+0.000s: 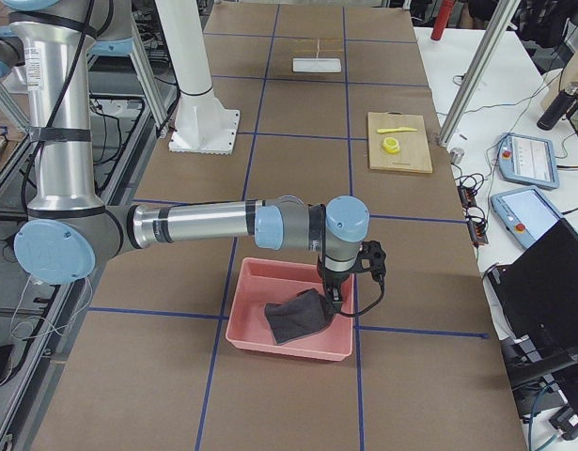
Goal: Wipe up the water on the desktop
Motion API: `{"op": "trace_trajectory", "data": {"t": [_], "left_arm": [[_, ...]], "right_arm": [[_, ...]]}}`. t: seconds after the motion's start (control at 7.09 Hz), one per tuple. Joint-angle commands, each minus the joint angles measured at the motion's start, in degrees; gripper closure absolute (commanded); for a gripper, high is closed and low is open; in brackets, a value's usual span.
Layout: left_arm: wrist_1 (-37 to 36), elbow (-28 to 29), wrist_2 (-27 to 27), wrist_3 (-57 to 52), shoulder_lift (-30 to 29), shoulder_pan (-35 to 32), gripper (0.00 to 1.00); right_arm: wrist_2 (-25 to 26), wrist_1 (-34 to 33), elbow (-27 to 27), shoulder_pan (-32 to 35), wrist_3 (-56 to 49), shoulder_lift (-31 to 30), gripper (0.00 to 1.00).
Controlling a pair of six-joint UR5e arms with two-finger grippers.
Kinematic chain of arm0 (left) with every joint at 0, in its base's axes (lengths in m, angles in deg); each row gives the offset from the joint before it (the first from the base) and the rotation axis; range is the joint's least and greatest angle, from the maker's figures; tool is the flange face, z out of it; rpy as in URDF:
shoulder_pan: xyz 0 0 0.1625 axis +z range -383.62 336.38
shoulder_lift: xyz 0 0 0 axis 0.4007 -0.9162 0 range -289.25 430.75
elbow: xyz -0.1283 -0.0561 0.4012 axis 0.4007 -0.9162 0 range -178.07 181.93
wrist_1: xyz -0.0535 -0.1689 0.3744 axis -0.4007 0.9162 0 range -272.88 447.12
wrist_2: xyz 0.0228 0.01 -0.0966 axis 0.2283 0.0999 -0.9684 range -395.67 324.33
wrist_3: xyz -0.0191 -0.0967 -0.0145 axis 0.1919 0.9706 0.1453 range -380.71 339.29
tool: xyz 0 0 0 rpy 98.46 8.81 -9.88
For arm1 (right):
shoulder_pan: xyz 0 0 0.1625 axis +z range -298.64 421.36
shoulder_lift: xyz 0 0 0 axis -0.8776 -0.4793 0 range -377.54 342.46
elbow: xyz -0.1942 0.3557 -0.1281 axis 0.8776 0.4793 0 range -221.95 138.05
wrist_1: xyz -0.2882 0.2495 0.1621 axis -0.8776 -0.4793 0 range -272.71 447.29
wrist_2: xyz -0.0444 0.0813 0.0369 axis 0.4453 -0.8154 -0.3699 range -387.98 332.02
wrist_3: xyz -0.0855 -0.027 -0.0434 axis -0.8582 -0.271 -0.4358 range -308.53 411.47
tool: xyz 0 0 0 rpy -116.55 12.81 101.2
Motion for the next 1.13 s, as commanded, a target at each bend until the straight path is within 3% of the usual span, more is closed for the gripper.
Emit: {"op": "trace_trajectory", "data": {"t": [0.0,0.14,0.71,0.99], "left_arm": [[0.0,0.0,0.0,0.0,-0.1,0.0,0.02],[0.0,0.0,0.0,-0.1,-0.1,0.0,0.02],[-0.7,0.2,-0.4,0.1,0.1,0.1,0.02],[-0.7,0.5,-7.9,1.2,0.1,0.1,0.02]], "right_arm": [[-1.9,1.5,1.2,0.4,5.6,0.2,0.0],[-1.9,4.9,2.4,0.3,6.0,-0.4,0.0],[-2.0,5.7,3.2,0.3,6.2,0.0,0.0],[-2.0,5.7,3.1,0.3,6.2,0.0,0.0]]}}
